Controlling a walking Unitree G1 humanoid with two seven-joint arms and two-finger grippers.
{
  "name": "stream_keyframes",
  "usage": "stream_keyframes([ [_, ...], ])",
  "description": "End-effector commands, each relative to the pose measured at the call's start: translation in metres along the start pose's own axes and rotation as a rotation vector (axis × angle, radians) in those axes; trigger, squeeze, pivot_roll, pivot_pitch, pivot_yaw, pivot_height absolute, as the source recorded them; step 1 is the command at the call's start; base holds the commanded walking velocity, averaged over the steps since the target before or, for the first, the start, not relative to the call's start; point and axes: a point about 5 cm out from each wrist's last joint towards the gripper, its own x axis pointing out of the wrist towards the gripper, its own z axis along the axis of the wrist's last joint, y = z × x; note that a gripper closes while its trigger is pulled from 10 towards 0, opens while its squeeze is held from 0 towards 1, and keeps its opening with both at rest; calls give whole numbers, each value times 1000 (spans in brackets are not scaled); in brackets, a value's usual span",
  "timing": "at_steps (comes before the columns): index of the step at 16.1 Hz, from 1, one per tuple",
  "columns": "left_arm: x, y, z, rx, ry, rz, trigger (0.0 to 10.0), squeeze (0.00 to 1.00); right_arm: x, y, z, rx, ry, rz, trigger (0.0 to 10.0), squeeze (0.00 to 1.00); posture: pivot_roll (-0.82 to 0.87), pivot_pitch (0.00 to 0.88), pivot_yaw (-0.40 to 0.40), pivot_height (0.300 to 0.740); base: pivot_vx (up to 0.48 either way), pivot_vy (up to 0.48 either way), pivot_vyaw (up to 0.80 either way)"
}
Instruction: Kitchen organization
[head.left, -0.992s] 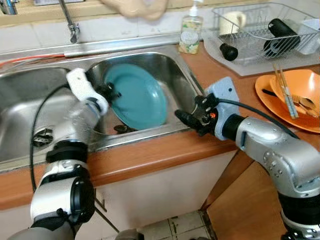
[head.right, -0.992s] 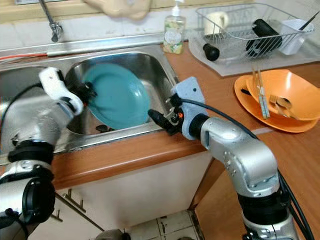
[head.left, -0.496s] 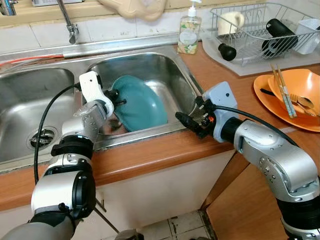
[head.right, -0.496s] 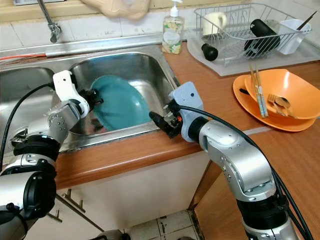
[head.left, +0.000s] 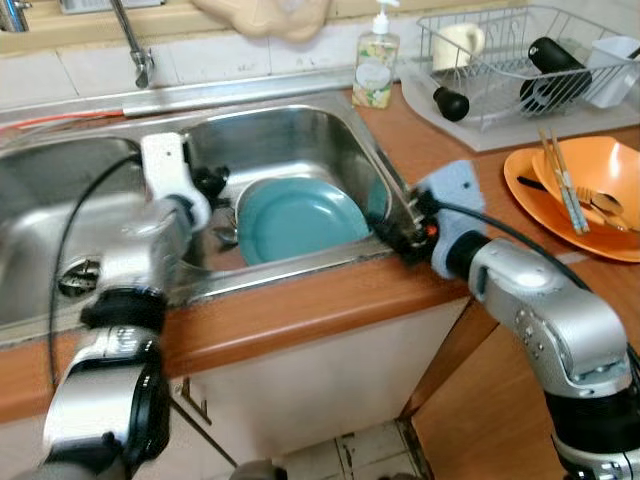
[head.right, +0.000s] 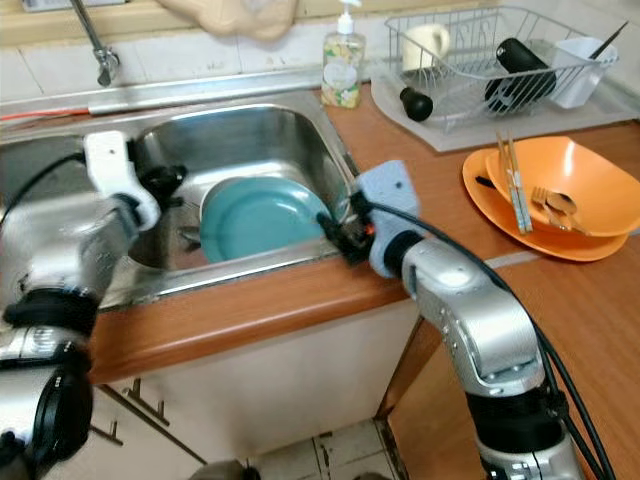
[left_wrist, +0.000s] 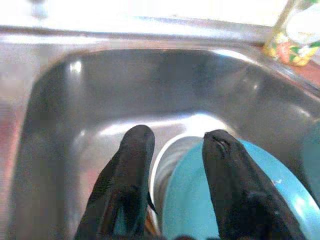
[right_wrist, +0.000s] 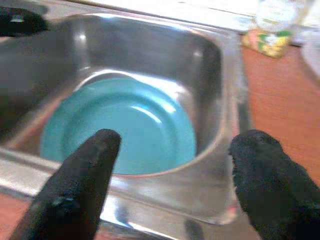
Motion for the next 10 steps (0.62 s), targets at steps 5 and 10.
stream_keyframes([
  [5,-43,-26,11,147,-207,-69,10000,1000,-13,-6,-2,32,-94,-167,10000,1000,-39,0,72,740,0,0,0],
  [10,-80,-67,-19,210,-202,-102,10000,992,-16,4,-15,56,-121,-230,10000,1000,-16,0,49,740,0,0,0],
])
